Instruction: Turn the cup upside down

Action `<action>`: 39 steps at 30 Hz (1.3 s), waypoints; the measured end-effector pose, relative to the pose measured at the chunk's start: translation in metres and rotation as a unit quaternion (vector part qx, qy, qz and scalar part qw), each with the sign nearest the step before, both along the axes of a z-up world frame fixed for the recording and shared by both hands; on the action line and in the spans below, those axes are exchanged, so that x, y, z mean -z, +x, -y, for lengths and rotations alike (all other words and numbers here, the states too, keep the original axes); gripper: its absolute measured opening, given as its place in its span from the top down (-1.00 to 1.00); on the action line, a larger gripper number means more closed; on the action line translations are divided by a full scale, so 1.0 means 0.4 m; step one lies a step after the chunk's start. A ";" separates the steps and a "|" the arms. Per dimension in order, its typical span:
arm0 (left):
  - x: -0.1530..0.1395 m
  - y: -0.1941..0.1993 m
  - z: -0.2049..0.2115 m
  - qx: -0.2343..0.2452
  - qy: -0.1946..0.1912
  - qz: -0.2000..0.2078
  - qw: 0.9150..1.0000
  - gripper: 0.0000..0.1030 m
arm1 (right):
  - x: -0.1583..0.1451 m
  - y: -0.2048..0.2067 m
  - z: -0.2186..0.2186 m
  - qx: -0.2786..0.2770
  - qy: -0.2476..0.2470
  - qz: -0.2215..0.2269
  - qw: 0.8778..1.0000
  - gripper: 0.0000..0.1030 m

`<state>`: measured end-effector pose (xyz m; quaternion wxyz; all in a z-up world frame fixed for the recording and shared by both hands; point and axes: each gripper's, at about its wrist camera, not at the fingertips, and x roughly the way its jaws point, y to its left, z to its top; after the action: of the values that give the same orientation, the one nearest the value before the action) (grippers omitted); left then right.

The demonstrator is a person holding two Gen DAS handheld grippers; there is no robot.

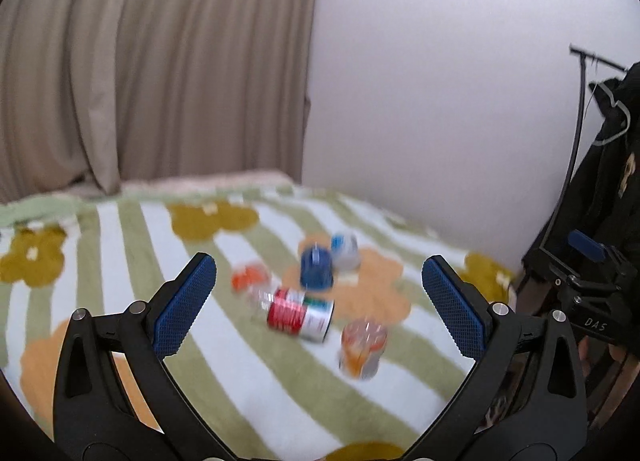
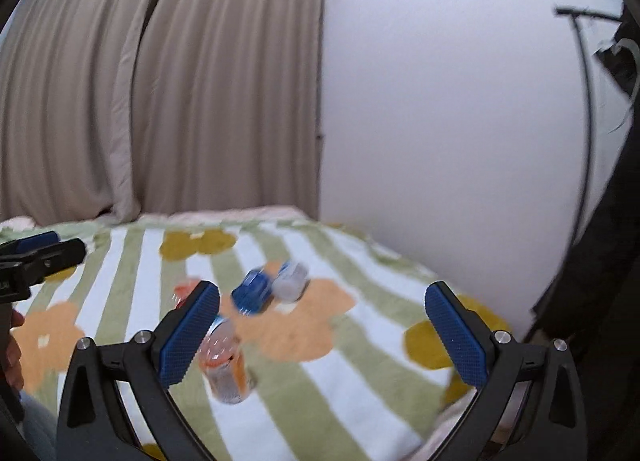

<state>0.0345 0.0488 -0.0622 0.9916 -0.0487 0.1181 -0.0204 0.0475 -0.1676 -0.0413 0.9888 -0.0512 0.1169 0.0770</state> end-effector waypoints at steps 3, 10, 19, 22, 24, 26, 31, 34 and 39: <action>-0.034 -0.054 0.025 -0.015 0.018 0.030 0.999 -0.99 | -0.041 -0.034 0.016 0.014 0.003 0.009 1.000 -0.99; -0.043 -0.119 0.067 -0.025 0.051 0.035 0.998 -0.99 | -0.054 -0.095 0.046 0.032 0.011 0.009 0.999 -0.99; -0.061 -0.158 0.092 -0.018 0.057 0.037 0.998 -0.99 | -0.065 -0.141 0.065 0.040 0.021 0.010 0.999 -0.99; -0.067 -0.169 0.098 -0.018 0.059 0.039 0.997 -0.99 | -0.071 -0.155 0.068 0.039 0.022 0.014 0.999 -0.99; -0.068 -0.172 0.099 -0.017 0.058 0.039 0.997 -0.99 | -0.074 -0.160 0.070 0.039 0.024 0.015 0.999 -0.99; -0.070 -0.175 0.101 -0.016 0.059 0.040 0.997 -0.99 | -0.073 -0.161 0.070 0.039 0.025 0.014 0.999 -0.99; -0.069 -0.176 0.103 -0.017 0.059 0.038 0.997 -0.99 | -0.072 -0.166 0.072 0.042 0.023 0.011 0.999 -0.99; -0.070 -0.177 0.110 -0.015 0.060 0.034 0.997 -0.99 | -0.074 -0.169 0.078 0.045 0.026 0.007 0.999 -0.99; -0.079 -0.173 0.118 -0.015 0.065 0.029 0.997 -0.99 | -0.079 -0.160 0.081 0.048 0.030 0.003 0.998 -0.99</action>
<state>-0.0349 0.0016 -0.0305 0.9959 0.0147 0.0893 0.0011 -0.0167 -0.2001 -0.0097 0.9929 -0.0157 0.1135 0.0326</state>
